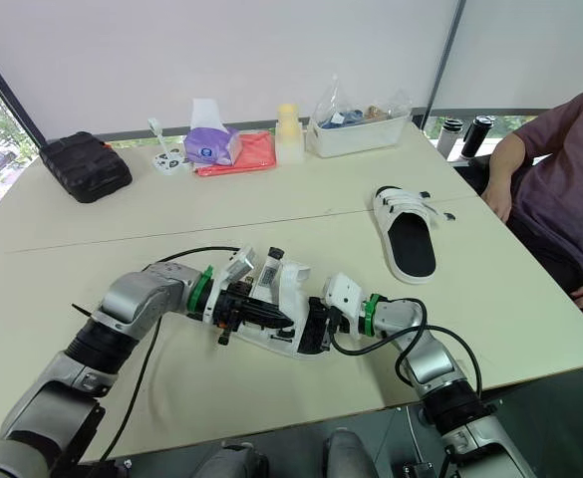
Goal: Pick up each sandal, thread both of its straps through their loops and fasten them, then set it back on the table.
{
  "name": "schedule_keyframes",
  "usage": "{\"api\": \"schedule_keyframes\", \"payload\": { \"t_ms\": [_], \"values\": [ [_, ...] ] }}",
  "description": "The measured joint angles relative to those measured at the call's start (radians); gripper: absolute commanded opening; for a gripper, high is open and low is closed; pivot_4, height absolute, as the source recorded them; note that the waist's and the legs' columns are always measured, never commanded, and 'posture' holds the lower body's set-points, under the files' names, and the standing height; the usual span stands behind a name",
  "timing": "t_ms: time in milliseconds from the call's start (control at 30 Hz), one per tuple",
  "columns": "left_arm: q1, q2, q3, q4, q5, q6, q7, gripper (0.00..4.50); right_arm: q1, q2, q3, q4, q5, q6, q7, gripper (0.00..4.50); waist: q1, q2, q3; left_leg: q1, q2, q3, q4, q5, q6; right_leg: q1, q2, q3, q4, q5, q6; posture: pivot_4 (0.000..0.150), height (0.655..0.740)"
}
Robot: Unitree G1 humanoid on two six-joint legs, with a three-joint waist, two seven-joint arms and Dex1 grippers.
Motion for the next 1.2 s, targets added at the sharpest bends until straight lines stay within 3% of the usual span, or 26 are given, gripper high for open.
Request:
{"api": "schedule_keyframes", "payload": {
  "t_ms": [567,767,1200],
  "values": [
    [-0.016,0.050,-0.009,0.014,-0.002,0.020,-0.076,0.07,0.000,0.001,0.000,0.000,0.000,-0.001,-0.001,0.00,-0.001,0.000,0.000,0.000,0.000,0.000,0.000,0.000,0.000,0.000,0.000,0.000,0.000,0.000,0.000,0.150,0.7400],
    [-0.037,0.071,-0.071,0.022,0.053,-0.084,-0.146,0.07,0.001,0.003,0.001,0.000,-0.001,-0.002,-0.001,0.00,-0.001,0.000,0.000,0.000,0.000,0.000,0.000,0.000,0.000,0.000,0.000,0.000,0.000,0.000,0.000,0.150,0.7400],
    [-0.073,0.014,-0.096,0.104,0.146,-0.199,-0.183,0.07,0.011,0.003,-0.002,-0.006,-0.002,-0.002,-0.014,0.00,0.001,-0.001,-0.001,0.000,0.000,0.000,0.000,0.000,0.000,0.000,0.000,0.000,0.000,0.000,0.000,0.150,0.7400]
  ]
}}
